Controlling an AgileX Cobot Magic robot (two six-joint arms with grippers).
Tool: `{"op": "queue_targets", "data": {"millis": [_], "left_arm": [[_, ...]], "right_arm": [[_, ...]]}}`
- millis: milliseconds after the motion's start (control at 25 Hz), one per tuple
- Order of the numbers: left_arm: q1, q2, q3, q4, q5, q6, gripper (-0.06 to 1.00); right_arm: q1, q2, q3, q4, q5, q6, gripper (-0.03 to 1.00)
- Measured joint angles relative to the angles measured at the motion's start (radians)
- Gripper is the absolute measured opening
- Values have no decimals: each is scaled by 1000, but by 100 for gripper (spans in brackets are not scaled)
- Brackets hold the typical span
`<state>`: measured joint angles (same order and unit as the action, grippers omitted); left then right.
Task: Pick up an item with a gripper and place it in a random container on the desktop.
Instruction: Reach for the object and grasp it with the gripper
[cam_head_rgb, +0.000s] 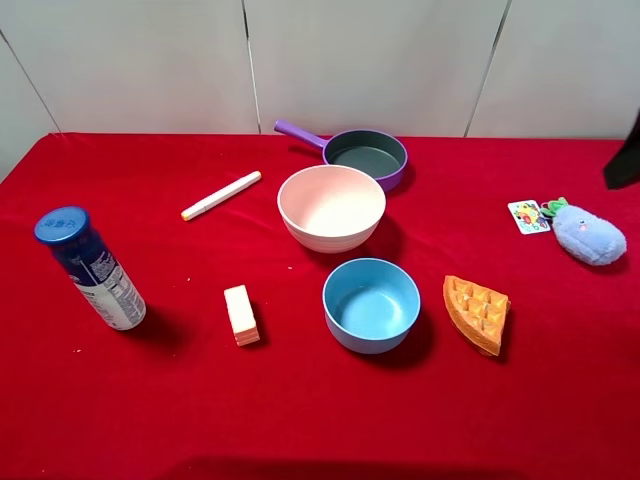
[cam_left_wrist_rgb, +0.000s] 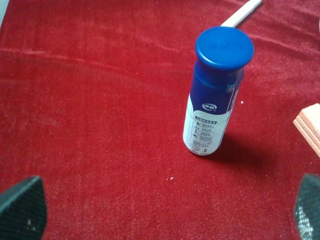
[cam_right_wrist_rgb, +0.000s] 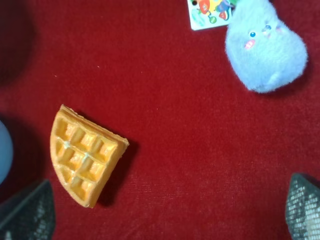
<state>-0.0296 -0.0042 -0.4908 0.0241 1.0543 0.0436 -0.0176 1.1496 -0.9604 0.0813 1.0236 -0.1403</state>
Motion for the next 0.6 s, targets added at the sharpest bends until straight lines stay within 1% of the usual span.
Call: {"op": "queue_targets", "data": {"millis": [200,280,600], "left_arm": [[0,0,0,0,0,0,99],[0,0,0,0,0,0,99],[0,0,0,0,0,0,99]], "right_arm": [[-2,165,-66,0,-31,-43,69],[-6,192,-81,1,-37,-53,69],[-83,375,-147,53,-78,-169,69]]}}
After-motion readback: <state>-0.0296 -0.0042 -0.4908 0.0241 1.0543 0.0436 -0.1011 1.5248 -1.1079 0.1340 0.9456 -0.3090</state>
